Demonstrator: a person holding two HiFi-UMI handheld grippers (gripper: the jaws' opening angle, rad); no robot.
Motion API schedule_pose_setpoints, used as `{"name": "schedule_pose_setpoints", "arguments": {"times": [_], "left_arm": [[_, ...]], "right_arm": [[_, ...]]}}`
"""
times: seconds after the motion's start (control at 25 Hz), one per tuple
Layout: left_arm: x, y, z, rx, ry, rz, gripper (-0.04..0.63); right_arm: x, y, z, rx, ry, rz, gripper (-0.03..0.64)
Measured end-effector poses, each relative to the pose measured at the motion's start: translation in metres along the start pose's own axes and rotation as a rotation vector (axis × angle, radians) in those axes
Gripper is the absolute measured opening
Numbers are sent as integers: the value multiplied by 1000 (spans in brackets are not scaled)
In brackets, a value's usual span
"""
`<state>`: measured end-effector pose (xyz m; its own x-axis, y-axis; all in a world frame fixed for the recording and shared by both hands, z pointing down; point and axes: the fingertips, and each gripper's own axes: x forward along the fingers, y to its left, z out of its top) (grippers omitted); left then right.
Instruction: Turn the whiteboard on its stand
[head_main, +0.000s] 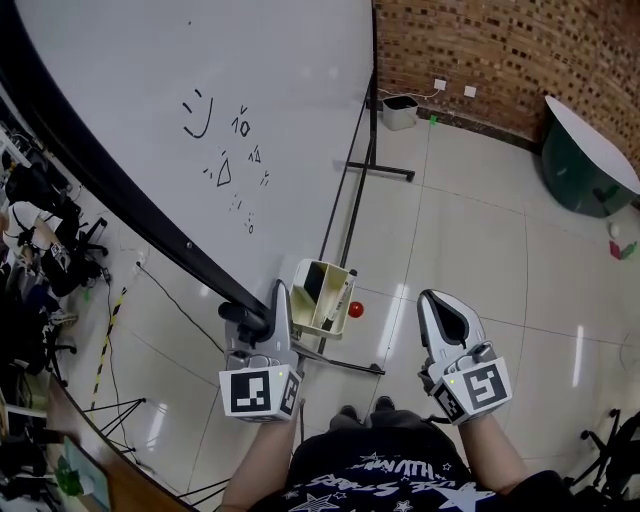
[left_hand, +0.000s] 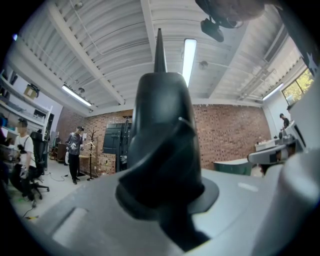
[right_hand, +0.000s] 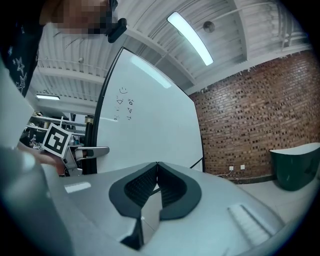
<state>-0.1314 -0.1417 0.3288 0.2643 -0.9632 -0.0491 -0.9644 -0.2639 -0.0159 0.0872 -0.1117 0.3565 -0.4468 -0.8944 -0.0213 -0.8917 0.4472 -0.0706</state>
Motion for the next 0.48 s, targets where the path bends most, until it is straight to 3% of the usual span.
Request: {"name": "schedule_pose_setpoints", "arguments": {"times": [0.48], "left_arm": [[-41,-41,-4,1,-11,-11,77]], "right_arm": [[-35,7,-6,10,-11,31,8]]}}
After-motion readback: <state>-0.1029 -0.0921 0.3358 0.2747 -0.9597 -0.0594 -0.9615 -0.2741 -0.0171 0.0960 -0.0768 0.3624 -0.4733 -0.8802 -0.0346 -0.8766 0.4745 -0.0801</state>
